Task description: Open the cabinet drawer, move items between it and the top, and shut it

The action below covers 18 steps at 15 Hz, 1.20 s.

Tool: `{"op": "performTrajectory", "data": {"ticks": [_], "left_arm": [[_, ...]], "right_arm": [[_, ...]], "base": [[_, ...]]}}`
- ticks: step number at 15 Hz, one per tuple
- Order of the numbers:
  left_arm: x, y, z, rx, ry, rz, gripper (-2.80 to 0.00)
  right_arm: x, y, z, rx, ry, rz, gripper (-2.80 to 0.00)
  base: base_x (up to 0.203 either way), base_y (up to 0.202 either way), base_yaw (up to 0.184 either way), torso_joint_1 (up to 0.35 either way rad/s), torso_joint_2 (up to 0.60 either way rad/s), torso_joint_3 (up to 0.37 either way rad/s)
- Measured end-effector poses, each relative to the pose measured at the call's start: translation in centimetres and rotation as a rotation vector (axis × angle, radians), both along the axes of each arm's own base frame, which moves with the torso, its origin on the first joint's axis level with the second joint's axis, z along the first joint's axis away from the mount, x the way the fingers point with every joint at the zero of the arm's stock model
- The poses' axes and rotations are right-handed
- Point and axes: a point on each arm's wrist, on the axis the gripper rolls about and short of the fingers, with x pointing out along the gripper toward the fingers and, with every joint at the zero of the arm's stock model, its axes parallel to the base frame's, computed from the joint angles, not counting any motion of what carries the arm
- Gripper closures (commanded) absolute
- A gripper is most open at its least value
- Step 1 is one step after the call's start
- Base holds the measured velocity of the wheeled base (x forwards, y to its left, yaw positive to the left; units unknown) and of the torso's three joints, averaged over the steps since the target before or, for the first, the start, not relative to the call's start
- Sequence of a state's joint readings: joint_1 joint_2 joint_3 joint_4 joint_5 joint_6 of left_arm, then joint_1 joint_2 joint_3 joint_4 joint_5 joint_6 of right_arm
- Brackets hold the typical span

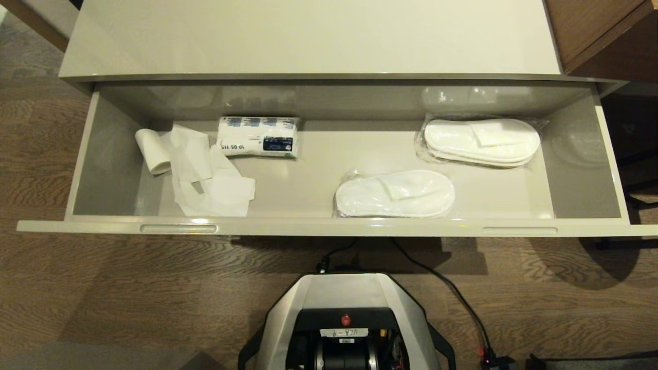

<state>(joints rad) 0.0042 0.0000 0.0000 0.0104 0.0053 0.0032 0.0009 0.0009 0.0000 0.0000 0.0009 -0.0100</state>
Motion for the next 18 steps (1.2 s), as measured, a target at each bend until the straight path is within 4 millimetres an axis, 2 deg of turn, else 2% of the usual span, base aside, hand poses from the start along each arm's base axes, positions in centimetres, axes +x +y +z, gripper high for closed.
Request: {"op": "performTrajectory", "data": {"ticks": [18], "left_arm": [[0.0, 0.0, 0.0, 0.0, 0.0, 0.0, 0.0]], "right_arm": [[0.0, 0.0, 0.0, 0.0, 0.0, 0.0, 0.0]], "base": [[0.0, 0.0, 0.0, 0.0, 0.0, 0.0]]}}
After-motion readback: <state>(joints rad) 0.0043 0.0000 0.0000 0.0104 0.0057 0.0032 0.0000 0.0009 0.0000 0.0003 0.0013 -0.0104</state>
